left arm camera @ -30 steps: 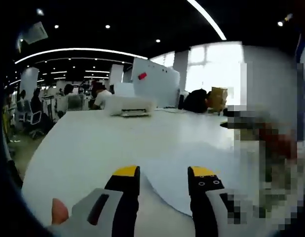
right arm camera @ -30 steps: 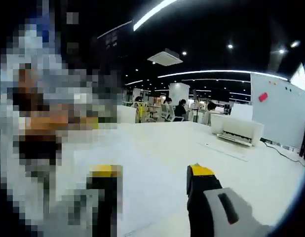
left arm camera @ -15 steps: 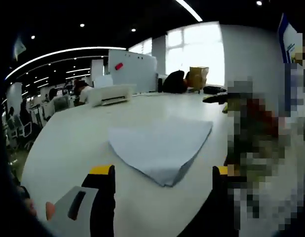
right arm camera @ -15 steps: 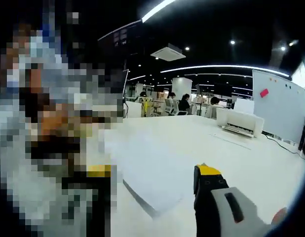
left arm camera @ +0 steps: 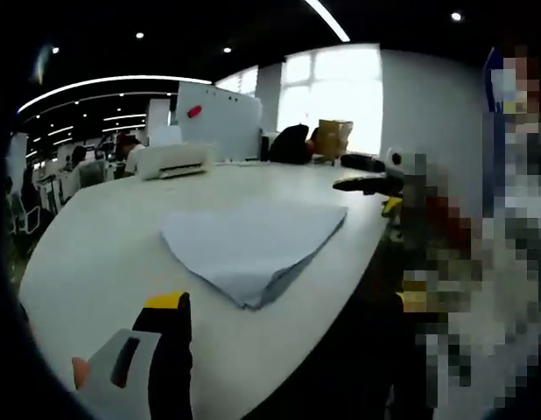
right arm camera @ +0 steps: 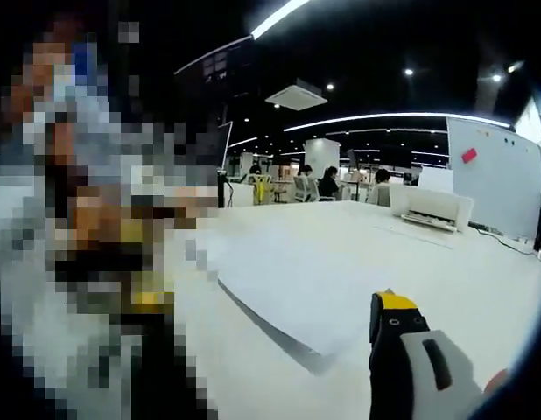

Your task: Organize the stack of printing papers by aligning and flattening the scattered papers on the table

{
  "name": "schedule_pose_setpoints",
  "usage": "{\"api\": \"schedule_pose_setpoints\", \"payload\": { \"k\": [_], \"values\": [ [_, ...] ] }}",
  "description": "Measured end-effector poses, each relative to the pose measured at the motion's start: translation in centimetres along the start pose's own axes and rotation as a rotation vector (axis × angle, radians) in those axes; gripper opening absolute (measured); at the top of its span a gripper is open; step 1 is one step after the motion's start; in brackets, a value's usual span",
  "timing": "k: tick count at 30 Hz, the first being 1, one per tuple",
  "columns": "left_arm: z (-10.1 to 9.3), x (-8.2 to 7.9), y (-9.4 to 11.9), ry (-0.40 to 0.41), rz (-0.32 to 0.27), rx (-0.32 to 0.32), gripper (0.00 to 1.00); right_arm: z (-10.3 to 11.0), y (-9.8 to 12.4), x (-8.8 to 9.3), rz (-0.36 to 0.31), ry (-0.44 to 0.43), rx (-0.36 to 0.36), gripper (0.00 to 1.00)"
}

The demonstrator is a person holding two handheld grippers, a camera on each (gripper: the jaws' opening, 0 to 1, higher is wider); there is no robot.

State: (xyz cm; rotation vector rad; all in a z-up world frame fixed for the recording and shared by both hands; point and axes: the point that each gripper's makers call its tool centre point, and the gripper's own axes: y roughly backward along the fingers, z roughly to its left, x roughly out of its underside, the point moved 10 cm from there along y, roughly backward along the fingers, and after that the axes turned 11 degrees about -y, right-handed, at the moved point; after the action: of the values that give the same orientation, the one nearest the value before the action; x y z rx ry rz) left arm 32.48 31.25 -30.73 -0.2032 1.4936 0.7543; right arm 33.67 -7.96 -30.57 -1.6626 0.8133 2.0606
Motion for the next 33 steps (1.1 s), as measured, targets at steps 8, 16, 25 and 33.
{"api": "schedule_pose_setpoints", "payload": {
  "k": [8,16,25,33],
  "values": [
    [0.1,0.4,0.8,0.023,-0.019,-0.04,0.95,-0.2,0.3,0.9,-0.013,-0.009,-0.014,0.86],
    [-0.1,0.5,0.4,0.025,-0.018,-0.047,0.94,-0.7,0.6,1.0,-0.018,-0.011,0.011,0.86],
    [-0.2,0.7,0.1,0.017,-0.032,-0.028,0.92,-0.6,0.4,1.3,-0.017,-0.024,0.017,0.85],
    [0.3,1.2,-0.4,0.033,-0.017,-0.02,0.89,-0.9,0.6,1.4,-0.046,-0.072,0.024,0.85]
  ]
}}
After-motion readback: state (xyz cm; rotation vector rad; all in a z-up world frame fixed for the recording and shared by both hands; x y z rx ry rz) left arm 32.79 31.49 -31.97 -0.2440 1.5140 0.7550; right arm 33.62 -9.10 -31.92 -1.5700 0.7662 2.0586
